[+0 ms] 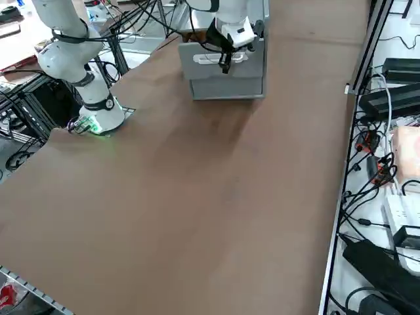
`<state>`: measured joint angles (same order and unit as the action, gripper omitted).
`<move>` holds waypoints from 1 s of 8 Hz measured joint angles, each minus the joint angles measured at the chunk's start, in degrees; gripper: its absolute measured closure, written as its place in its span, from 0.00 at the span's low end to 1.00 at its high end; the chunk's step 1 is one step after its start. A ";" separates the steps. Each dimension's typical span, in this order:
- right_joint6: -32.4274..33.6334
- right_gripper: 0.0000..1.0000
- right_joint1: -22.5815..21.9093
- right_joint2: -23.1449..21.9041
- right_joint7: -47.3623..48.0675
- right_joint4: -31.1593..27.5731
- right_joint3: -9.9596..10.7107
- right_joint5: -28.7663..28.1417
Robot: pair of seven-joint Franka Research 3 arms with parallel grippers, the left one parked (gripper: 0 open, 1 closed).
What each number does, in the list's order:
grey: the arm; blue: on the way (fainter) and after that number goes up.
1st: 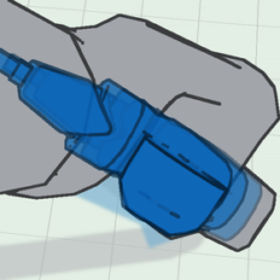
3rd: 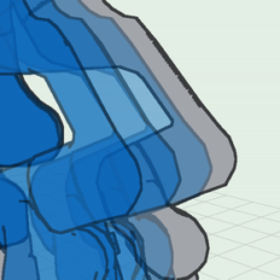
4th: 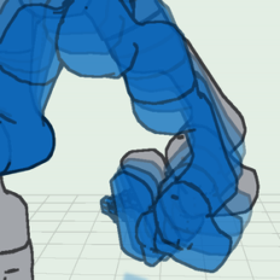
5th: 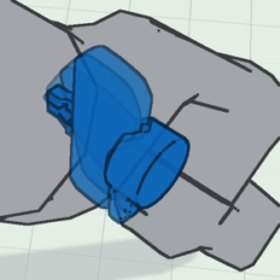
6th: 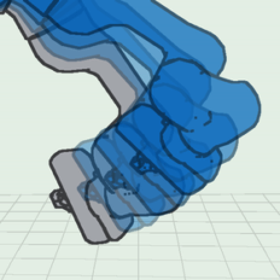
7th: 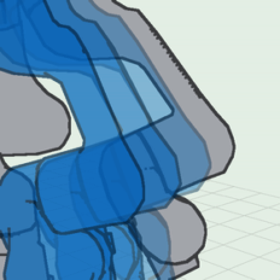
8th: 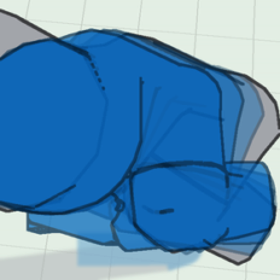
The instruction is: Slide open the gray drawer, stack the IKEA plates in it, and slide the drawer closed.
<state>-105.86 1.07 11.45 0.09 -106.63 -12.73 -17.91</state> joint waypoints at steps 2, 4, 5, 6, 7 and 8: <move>-0.25 1.00 -5.25 -0.22 4.61 -0.88 -0.03 -0.59; -0.41 1.00 -8.73 -0.53 7.68 -1.11 -0.03 -0.67; -0.43 1.00 -8.78 -0.66 7.82 -1.25 0.11 -0.71; -0.44 1.00 -8.89 -0.66 7.93 -1.26 0.14 -0.69; -0.51 1.00 -9.05 -0.66 8.03 -1.33 0.23 -0.62; -0.54 1.00 -9.14 -0.66 8.03 -1.35 0.32 -0.61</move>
<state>-106.39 -8.07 10.80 8.12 -107.98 -12.41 -18.52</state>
